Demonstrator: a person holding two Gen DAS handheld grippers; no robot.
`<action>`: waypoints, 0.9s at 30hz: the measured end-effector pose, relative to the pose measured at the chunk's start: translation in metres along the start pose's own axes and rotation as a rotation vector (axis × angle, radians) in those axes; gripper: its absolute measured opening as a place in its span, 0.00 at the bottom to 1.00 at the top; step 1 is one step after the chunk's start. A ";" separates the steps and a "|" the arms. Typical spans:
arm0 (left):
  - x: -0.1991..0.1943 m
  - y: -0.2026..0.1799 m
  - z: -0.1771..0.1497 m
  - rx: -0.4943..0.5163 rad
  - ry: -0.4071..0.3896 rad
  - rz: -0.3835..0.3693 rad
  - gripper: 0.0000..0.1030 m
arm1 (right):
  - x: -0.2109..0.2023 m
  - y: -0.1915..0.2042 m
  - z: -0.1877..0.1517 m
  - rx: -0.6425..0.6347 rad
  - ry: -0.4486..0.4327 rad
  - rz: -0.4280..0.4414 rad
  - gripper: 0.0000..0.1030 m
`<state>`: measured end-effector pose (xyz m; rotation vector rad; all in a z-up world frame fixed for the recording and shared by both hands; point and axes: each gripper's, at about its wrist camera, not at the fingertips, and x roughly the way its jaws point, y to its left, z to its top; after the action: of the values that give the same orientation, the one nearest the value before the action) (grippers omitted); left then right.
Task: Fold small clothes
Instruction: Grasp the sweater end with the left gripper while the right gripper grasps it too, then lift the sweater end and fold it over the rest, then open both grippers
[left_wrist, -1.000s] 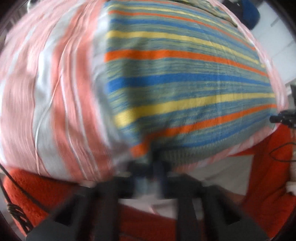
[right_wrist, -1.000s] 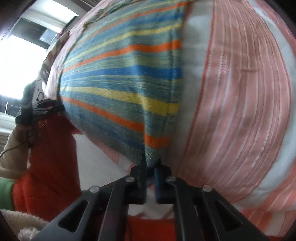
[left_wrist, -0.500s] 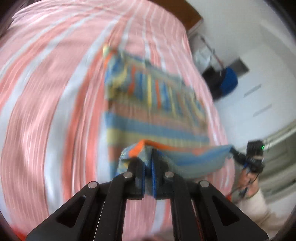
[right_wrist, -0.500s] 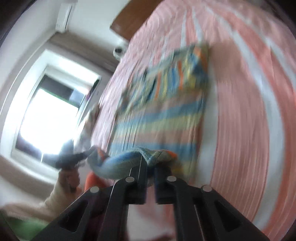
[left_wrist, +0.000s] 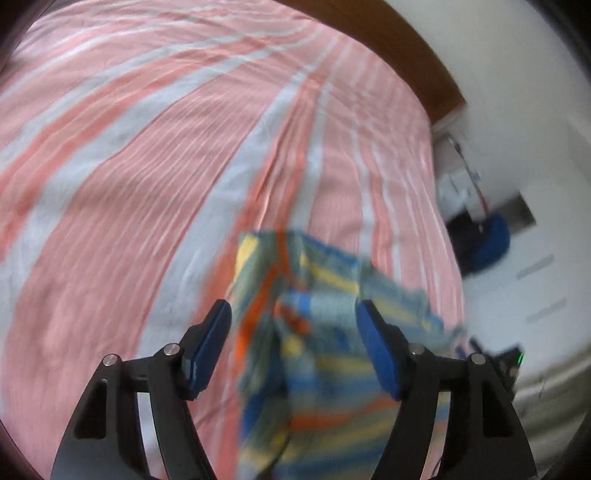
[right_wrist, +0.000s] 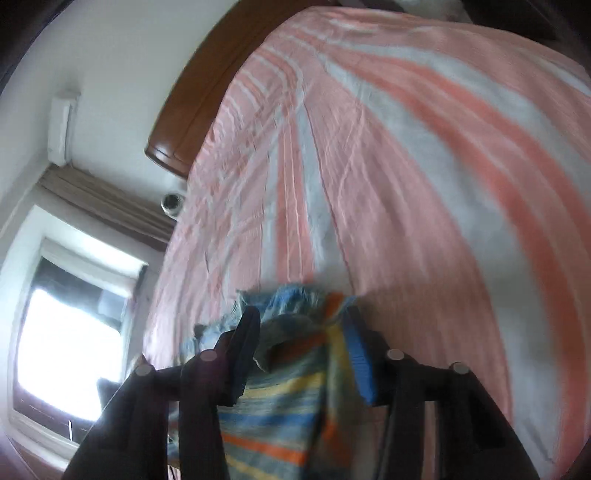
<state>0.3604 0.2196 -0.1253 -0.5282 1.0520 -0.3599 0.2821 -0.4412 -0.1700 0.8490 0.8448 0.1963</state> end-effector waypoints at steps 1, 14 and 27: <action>-0.010 -0.002 -0.011 0.052 0.000 0.021 0.70 | -0.012 0.005 -0.005 -0.055 0.011 -0.010 0.46; 0.005 -0.122 -0.174 0.479 0.120 0.093 0.29 | -0.029 0.057 -0.145 -0.514 0.374 -0.144 0.19; 0.003 -0.120 -0.189 0.520 0.320 0.170 0.21 | -0.023 0.033 -0.133 -0.408 0.456 -0.197 0.05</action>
<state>0.1903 0.0747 -0.1330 0.0886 1.2447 -0.5570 0.1752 -0.3526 -0.1819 0.3351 1.2552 0.3827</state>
